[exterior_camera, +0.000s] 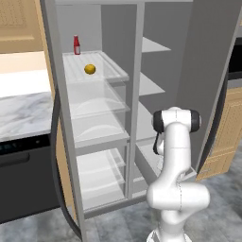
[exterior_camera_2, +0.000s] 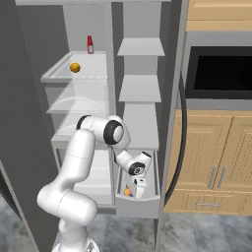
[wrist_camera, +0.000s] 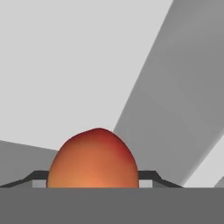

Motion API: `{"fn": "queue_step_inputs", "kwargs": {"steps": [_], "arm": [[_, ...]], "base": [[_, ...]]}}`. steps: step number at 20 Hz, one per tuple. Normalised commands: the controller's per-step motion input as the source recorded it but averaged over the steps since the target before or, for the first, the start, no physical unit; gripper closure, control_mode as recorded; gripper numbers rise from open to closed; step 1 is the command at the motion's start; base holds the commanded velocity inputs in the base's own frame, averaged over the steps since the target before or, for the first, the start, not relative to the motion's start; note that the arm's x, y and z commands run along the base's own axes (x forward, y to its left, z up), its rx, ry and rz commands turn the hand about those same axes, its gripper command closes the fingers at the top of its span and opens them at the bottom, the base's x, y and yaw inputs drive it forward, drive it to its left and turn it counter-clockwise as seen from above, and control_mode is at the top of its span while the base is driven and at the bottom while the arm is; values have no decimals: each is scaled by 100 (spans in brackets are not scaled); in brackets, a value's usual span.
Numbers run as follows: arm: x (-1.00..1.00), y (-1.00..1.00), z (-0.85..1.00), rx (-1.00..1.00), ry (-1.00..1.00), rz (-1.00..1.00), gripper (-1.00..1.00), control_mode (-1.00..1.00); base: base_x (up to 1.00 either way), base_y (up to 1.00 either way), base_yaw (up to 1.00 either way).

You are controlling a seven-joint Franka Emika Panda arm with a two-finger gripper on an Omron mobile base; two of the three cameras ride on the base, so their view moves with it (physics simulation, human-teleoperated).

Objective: Take the lemon and mango from the fridge shelf and place them in the freezer drawer to begin freezing them.

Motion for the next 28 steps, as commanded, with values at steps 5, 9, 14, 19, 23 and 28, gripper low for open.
{"fn": "queue_step_inputs", "kwargs": {"steps": [5, 9, 14, 19, 23, 28], "arm": [[-1, 0, -14, 0, 0, -1, 100, -100], [-5, 0, -17, 0, 0, -1, -100, -100], [0, 0, 0, 0, 0, 0, -100, -100], [-1, 0, 3, 0, -2, -1, -100, -100], [-6, 0, 39, 0, -7, -3, -100, -100], [-17, 0, 85, 0, -13, -5, -100, -100]], "base": [[0, 0, 0], [0, 0, 0], [0, 0, 0], [0, 0, 0], [0, 0, 0], [0, 0, 0]]}}
